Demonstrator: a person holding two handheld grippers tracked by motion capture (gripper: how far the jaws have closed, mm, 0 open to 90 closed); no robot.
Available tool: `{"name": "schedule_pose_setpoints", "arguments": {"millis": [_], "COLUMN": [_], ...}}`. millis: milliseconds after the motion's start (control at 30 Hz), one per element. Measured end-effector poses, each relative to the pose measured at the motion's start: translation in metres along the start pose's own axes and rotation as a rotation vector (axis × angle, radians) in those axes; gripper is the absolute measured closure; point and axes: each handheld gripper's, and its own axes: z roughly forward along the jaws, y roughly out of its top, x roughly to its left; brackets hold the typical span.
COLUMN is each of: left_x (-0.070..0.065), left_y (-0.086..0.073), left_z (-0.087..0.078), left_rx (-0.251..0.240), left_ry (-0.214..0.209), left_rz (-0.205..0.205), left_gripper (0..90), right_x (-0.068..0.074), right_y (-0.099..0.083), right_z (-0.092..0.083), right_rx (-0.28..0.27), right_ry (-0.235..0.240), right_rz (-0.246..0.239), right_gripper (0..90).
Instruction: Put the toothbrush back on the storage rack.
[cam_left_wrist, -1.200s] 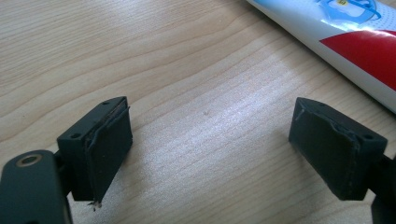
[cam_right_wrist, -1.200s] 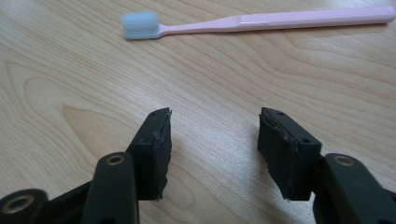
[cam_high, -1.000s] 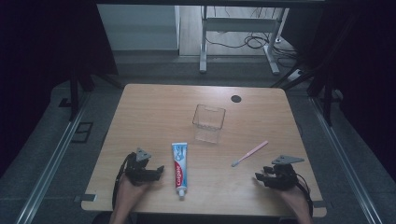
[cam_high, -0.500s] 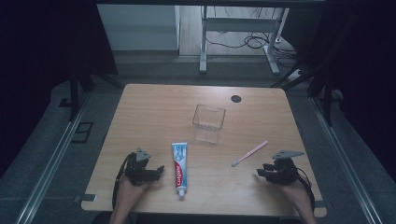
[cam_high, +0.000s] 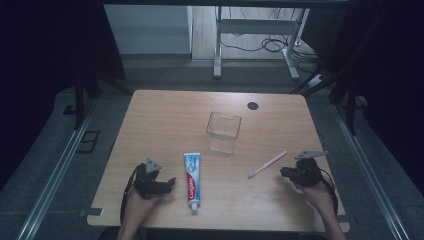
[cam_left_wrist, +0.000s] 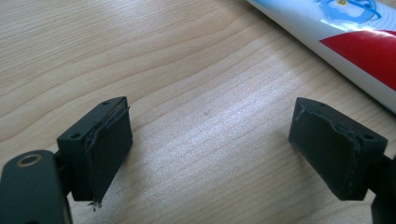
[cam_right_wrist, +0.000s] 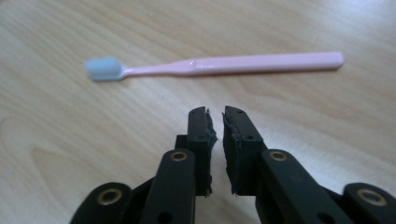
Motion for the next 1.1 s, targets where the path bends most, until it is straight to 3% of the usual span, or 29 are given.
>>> {"name": "schedule_pose_setpoints", "arguments": {"millis": [233, 733, 1100], "left_x": [0.000, 0.000, 0.000], "left_y": [0.000, 0.000, 0.000], "left_z": [0.000, 0.000, 0.000], "left_rx": [0.000, 0.000, 0.003], "left_ry": [0.000, 0.000, -0.001], "left_rz": [0.000, 0.000, 0.004], "left_gripper": [13.3, 13.3, 13.3], "right_x": [-0.009, -0.035, -0.042], "right_y": [0.014, 0.047, 0.054], "right_z": [0.005, 0.031, 0.051], "right_rx": [0.000, -0.006, 0.022], "right_ry": [-0.022, -0.052, -0.070], "right_rz": [0.003, 0.042, 0.045], "right_gripper": [89.1, 89.5, 89.5]}}
